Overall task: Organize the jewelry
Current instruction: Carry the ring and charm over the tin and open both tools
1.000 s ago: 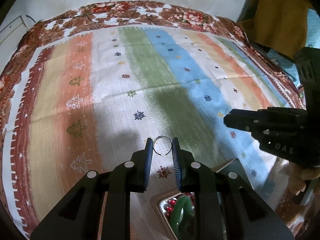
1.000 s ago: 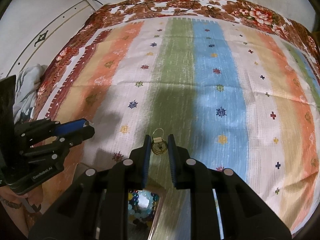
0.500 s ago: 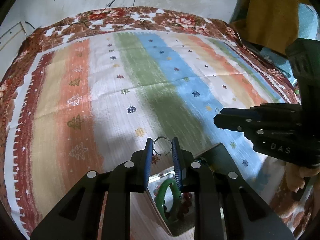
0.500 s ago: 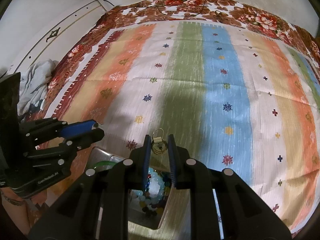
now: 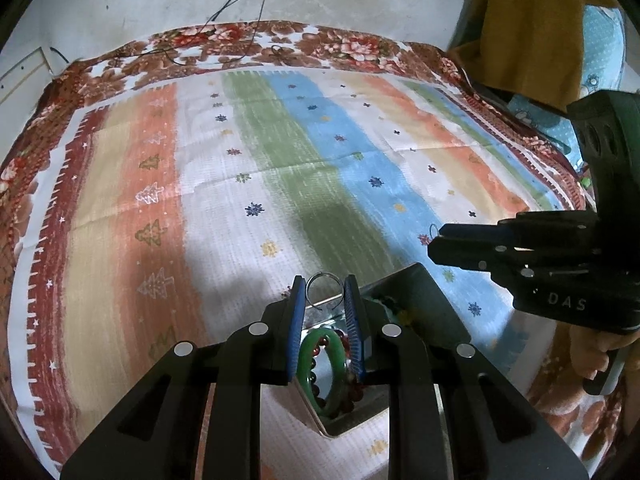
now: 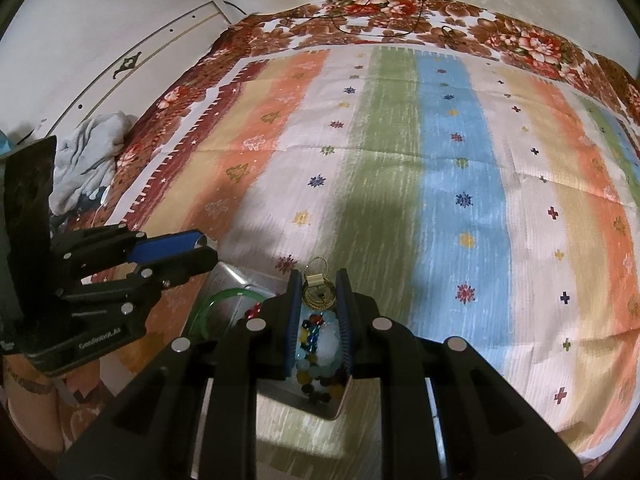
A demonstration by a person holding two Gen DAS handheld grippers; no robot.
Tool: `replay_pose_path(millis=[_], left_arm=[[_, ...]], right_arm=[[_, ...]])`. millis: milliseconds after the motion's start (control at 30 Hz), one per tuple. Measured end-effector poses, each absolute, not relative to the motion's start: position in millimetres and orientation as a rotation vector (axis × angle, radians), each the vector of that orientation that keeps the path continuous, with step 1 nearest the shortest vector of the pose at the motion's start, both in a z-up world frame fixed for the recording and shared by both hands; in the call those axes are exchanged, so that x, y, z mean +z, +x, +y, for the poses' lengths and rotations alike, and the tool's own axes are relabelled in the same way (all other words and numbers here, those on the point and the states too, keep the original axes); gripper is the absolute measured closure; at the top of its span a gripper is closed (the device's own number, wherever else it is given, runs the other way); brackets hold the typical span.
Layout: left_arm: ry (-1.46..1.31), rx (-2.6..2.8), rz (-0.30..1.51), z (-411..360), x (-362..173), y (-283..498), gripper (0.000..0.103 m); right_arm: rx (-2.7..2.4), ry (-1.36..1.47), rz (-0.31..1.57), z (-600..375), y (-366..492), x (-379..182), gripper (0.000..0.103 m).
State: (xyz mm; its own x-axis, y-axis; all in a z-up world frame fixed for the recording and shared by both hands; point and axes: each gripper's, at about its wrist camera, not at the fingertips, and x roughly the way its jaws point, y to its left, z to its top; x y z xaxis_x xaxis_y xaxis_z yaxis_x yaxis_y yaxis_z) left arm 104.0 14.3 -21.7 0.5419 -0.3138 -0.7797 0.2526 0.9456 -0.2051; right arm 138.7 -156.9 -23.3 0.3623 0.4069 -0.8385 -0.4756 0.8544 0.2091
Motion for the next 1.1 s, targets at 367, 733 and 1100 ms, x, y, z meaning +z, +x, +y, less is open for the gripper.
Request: replay_pose_path(millis=[367, 733, 1100], left_arm=[[-0.044, -0.358, 0.937, 3, -23, 87, 0.084], [-0.030, -0.352, 0.956, -1, -32, 82, 0.075], [-0.047, -0.331, 0.947, 8, -29, 76, 0.050]], right_arm=[[0.589, -0.055, 1.050, -160, 126, -22, 0.084], [0.619, -0.033, 1.056, -156, 123, -22, 0.078], [0.596, 0.019, 1.037, -172, 114, -18, 0.047]])
